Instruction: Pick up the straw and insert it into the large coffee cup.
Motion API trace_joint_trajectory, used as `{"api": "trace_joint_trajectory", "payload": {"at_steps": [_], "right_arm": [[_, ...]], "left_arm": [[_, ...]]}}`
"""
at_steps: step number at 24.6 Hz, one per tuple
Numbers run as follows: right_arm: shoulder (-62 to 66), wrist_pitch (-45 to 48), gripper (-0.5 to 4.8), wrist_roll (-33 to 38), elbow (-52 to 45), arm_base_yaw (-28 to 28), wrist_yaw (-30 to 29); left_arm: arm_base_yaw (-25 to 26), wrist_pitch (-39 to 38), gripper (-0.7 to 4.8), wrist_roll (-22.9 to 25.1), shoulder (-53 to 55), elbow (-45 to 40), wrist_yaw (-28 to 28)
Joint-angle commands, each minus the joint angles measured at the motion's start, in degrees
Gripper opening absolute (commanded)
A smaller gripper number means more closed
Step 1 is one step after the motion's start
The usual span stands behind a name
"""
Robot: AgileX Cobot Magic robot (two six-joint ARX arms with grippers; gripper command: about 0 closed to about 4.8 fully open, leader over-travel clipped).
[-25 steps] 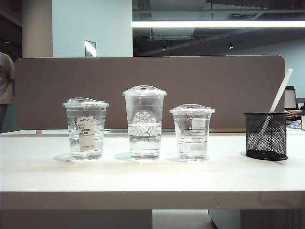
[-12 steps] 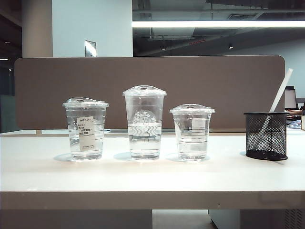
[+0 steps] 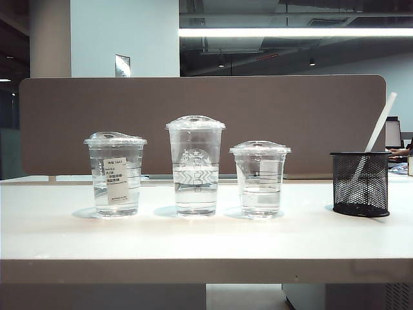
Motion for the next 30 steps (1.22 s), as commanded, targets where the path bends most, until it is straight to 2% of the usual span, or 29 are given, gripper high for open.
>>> {"api": "trace_joint_trajectory", "payload": {"at_steps": [1,3,10,14,18,24,29,30], "right_arm": [[-0.1,0.1,0.03,0.2,0.3,0.0,0.3],[-0.1,0.1,0.03,0.2,0.3,0.0,0.3],[-0.1,0.1,0.03,0.2,0.3,0.0,0.3],[-0.1,0.1,0.03,0.2,0.3,0.0,0.3],[-0.1,0.1,0.03,0.2,0.3,0.0,0.3],[-0.1,0.1,0.03,0.2,0.3,0.0,0.3],[-0.1,0.1,0.03,0.2,0.3,0.0,0.3],[-0.1,0.1,0.03,0.2,0.3,0.0,0.3]], "left_arm": [[0.0,-0.1,-0.04,1.2,0.0,0.0,-0.5],[0.0,-0.1,-0.04,2.6,0.0,0.0,-2.0],[-0.1,-1.6,-0.04,2.6,0.0,0.8,-1.9],[-0.1,-2.4,-0.04,2.6,0.0,3.8,-1.9],[-0.1,-2.4,-0.04,2.4,0.0,10.3,-1.3],[-0.1,-2.4,-0.04,2.4,0.1,13.7,-0.5],[-0.1,-4.1,-0.04,2.4,0.1,13.7,3.2],[-0.3,-4.0,-0.04,2.3,0.1,13.7,5.4]]}}
